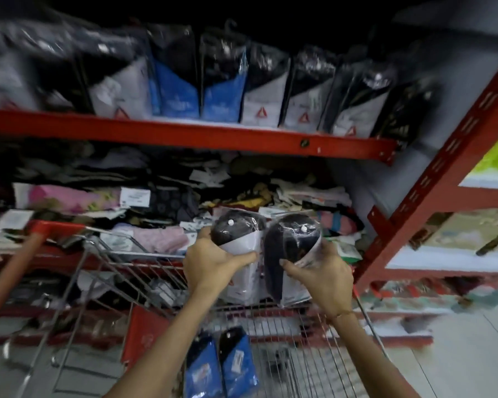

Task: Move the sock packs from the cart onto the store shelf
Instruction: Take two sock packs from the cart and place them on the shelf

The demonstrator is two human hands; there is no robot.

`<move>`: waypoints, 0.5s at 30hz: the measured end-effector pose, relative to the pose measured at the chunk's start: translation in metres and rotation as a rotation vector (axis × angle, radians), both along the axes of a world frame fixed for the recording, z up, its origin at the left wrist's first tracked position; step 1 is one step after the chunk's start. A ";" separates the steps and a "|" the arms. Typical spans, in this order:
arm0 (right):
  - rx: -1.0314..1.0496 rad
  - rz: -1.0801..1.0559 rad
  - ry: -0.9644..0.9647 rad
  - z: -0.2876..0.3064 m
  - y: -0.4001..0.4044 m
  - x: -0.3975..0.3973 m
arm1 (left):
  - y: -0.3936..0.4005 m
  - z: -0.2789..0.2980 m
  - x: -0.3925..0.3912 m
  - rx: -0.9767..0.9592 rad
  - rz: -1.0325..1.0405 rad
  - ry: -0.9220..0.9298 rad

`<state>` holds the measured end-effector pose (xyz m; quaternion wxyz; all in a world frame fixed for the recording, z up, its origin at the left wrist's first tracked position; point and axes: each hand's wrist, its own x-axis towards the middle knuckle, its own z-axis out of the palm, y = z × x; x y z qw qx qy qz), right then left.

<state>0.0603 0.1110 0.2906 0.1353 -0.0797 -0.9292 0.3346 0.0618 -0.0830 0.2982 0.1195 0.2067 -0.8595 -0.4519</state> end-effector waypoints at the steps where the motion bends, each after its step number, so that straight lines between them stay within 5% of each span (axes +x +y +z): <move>1: -0.011 -0.003 0.056 0.016 -0.005 -0.002 | -0.004 0.017 0.000 -0.010 0.010 0.061; 15: -0.188 -0.020 0.526 0.191 -0.028 -0.072 | -0.001 0.187 -0.066 0.015 0.126 0.491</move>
